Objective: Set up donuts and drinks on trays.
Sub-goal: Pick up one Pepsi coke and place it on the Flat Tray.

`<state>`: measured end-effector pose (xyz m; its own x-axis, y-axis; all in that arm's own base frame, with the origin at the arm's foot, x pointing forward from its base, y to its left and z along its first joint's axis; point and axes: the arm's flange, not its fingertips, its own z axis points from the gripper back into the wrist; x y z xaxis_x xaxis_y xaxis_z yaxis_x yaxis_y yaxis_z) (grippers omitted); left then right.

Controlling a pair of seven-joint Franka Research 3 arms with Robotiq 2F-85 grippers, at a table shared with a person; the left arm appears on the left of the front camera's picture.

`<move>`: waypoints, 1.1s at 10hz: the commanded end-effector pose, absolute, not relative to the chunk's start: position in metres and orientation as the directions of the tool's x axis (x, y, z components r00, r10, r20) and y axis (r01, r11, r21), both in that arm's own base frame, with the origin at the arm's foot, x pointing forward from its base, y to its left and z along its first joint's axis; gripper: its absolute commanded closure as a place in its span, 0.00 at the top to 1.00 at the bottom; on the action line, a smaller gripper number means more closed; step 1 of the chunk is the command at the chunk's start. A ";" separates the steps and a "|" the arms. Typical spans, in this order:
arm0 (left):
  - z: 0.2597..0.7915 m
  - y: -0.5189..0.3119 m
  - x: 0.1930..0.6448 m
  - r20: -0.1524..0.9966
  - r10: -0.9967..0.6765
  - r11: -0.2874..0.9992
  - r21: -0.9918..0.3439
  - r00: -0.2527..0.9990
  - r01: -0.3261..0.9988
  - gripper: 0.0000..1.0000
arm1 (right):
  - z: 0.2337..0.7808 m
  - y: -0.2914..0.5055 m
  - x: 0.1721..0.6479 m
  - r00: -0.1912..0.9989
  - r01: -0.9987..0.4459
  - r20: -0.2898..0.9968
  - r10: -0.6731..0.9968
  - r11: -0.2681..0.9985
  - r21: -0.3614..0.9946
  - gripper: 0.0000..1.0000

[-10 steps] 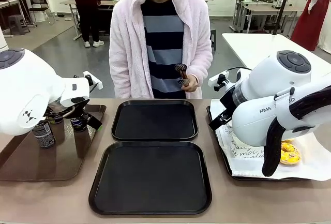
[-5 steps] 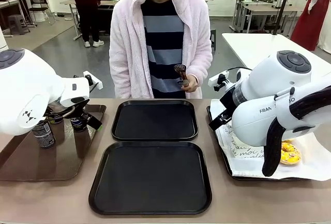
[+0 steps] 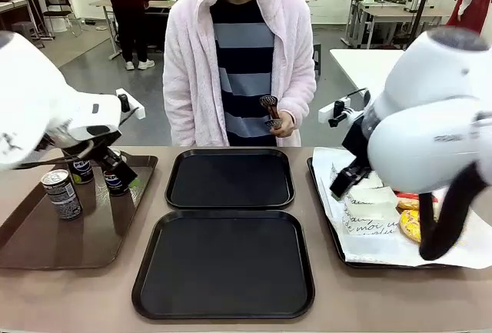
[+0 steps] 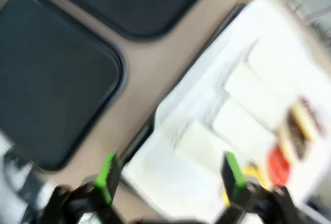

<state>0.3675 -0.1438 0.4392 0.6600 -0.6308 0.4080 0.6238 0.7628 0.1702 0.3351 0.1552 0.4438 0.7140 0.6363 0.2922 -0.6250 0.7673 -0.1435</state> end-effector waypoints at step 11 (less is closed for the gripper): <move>0.505 -0.044 0.339 0.418 -0.273 0.834 -0.347 0.867 0.430 1.00 | 0.497 -0.025 0.278 0.930 -0.315 0.356 0.095 0.707 0.633 1.00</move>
<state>0.3369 -0.0624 0.4972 0.8264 -0.3783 0.4170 0.4900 0.8481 -0.2015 0.2905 0.0129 0.5048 0.8815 0.3098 0.3563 -0.4460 0.7939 0.4132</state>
